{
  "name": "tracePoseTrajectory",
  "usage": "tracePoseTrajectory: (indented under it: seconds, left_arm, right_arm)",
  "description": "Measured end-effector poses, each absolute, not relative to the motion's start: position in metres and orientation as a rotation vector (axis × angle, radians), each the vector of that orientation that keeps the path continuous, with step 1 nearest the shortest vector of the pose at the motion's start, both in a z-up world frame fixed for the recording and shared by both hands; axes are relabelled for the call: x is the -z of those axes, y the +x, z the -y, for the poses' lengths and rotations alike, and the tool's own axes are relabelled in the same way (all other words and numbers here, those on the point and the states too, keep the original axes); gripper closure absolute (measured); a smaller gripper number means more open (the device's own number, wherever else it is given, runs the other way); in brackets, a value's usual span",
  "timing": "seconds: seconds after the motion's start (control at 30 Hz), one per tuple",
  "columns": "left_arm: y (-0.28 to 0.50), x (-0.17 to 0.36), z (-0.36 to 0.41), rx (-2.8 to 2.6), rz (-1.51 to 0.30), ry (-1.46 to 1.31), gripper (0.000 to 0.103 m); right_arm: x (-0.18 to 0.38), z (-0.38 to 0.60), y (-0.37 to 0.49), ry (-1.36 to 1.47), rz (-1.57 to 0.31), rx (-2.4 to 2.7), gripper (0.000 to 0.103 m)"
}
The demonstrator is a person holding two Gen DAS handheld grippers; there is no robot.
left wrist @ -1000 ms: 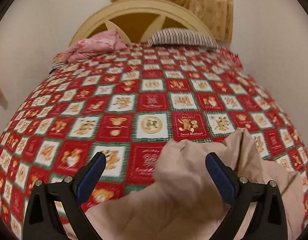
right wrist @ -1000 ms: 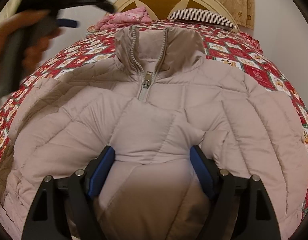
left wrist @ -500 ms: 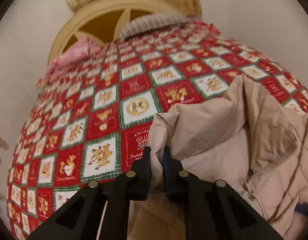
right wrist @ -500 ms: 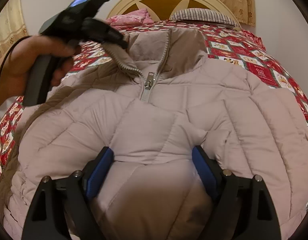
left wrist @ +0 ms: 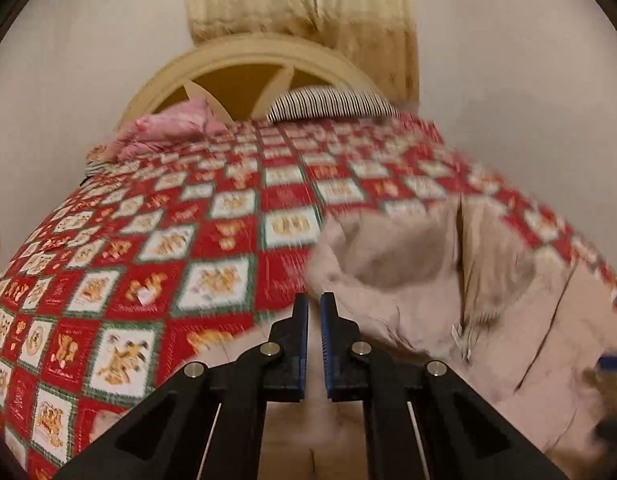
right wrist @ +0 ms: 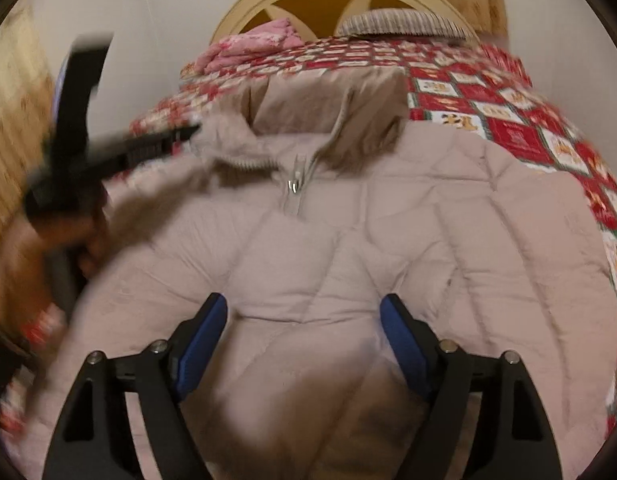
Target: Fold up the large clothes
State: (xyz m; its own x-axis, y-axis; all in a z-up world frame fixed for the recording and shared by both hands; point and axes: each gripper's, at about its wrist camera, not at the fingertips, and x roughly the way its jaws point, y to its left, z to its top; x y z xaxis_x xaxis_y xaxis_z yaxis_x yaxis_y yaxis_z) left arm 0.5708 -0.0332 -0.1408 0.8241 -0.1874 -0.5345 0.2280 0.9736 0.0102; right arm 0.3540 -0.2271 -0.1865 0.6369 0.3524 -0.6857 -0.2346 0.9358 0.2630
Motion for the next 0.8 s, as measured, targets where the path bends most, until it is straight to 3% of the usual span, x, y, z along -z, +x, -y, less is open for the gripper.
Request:
tracePoseTrajectory:
  seconds: [0.1,0.13,0.17,0.23,0.37,0.4,0.43,0.47,0.5,0.53,0.6,0.8]
  left_arm:
    - [0.581,0.121,0.031,0.248,-0.545,0.059,0.094]
    - [0.585,0.116,0.032,0.257,-0.544,0.061,0.079]
    - [0.594,0.109,0.037,0.257,-0.55,0.077,0.042]
    - [0.605,0.104,0.045,0.22,-0.537,0.11,0.004]
    - [0.64,0.12,0.063,0.175,-0.572,0.2,0.004]
    - [0.65,0.128,0.067,0.158,-0.596,0.231,0.004]
    - [0.658,0.137,0.07,0.14,-0.616,0.261,0.006]
    - [0.664,0.146,0.07,0.123,-0.632,0.287,0.029]
    - [0.668,0.152,0.069,0.133,-0.655,0.298,0.052]
    - [0.67,0.156,0.068,0.179,-0.695,0.285,0.092]
    - [0.658,0.157,0.064,0.22,-0.683,0.274,0.097]
    - [0.605,0.152,0.055,0.279,-0.589,0.306,0.1]
  right_arm:
    - [0.132,0.244,0.374,0.128,-0.726,-0.25,0.007]
    - [0.119,0.246,0.389,0.106,-0.715,-0.22,0.006]
    - [0.113,0.246,0.402,0.091,-0.714,-0.198,0.006]
    - [0.106,0.247,0.454,0.084,-0.763,-0.139,0.006]
    - [0.133,0.242,0.547,0.101,-0.943,-0.111,0.01]
    - [0.141,0.239,0.555,0.08,-0.969,-0.105,0.016]
    - [0.155,0.231,0.574,0.014,-1.011,-0.084,0.023]
    - [0.163,0.231,0.575,-0.025,-1.032,-0.074,0.028]
    - [0.175,0.228,0.584,-0.057,-1.069,-0.066,0.047]
    - [0.181,0.228,0.582,-0.06,-1.079,-0.083,0.071]
    - [0.178,0.233,0.571,-0.071,-1.034,-0.099,0.085]
    - [0.182,0.261,0.523,-0.096,-0.969,-0.121,0.092]
